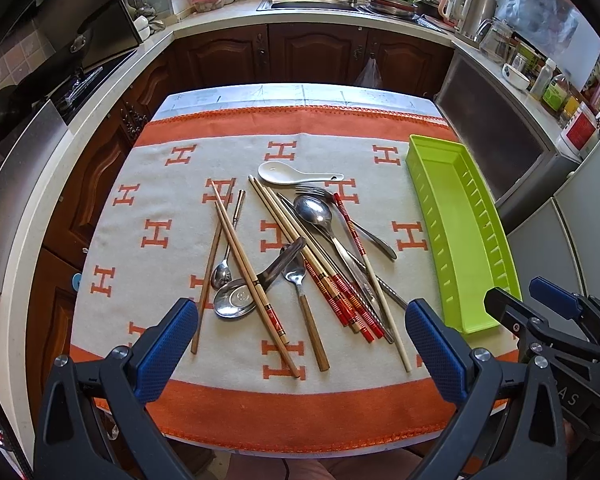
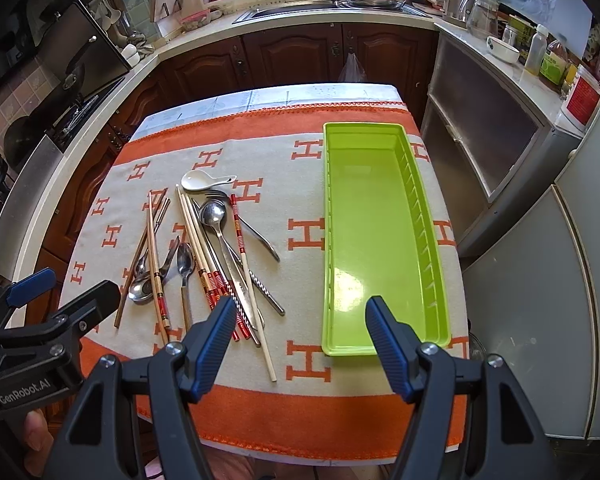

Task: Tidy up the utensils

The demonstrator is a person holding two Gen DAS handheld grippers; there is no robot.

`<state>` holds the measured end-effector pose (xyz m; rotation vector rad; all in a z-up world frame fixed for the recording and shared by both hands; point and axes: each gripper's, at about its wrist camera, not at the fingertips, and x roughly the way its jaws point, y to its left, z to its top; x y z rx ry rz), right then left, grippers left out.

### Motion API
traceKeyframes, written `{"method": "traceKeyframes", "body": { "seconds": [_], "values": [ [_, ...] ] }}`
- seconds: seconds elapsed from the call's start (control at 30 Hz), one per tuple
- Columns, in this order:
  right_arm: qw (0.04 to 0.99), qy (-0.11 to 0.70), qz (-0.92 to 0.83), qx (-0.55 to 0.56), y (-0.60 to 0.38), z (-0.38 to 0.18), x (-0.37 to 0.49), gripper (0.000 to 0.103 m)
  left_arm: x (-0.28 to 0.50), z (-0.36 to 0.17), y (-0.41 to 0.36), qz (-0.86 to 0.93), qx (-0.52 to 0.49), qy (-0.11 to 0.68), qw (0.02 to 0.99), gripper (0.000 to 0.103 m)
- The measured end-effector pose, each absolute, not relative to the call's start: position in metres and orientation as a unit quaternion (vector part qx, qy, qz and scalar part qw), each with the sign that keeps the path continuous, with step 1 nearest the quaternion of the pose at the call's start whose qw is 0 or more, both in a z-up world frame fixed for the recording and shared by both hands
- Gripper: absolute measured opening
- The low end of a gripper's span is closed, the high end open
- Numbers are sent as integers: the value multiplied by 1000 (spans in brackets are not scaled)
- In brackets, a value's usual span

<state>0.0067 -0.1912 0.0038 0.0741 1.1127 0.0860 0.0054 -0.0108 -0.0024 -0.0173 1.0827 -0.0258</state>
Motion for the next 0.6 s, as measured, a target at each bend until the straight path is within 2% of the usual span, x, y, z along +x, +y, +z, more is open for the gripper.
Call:
{"method": "traceKeyframes", "body": {
  "seconds": [0.43, 0.6],
  "values": [
    [842, 535, 60, 29, -179, 1, 11, 62, 5, 7, 10, 10, -17, 490, 871, 102],
    [837, 542, 73, 25, -171, -3, 17, 52, 8, 9, 31, 18, -30, 489, 872, 102]
  ]
}}
